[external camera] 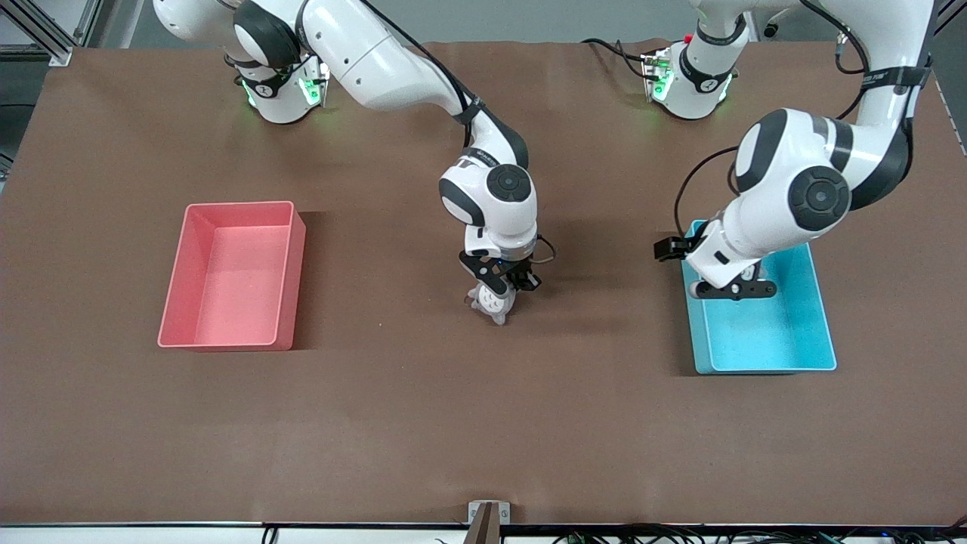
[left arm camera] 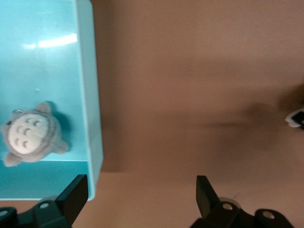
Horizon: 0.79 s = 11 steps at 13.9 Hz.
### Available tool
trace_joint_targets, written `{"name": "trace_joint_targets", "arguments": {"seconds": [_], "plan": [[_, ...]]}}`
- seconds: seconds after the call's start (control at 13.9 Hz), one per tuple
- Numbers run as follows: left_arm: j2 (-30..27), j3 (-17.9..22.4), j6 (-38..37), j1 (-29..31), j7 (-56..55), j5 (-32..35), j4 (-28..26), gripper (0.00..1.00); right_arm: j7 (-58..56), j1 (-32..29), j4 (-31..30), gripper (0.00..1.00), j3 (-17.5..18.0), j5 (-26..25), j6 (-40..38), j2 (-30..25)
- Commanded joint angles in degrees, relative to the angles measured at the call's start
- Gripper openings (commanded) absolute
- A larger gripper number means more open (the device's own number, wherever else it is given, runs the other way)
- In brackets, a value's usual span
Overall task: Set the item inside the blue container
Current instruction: 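Set the second Totoro on the table with the right gripper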
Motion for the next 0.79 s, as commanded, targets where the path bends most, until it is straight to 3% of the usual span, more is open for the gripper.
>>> {"name": "trace_joint_targets", "arguments": {"seconds": [0.0,0.5,0.72], "plan": [[3.30,-1.24,-0.54,-2.18,-4.76,-0.72,4.62,1.00,1.80,0.26,0.64,1.00,-0.32,-1.86,0.11,0.49],[9.98,-1.24,-0.28,-8.51,-14.87,0.07,13.06,1.00,4.26,-1.49,1.35,1.00,0.29,-0.10,-1.55,-4.43],[12.61,-1.24,-0.10,-9.66,-17.25,0.16,16.67,1.00,-6.41,-4.12,1.17,1.00,0.99,0.94,-9.09,-8.64]]}}
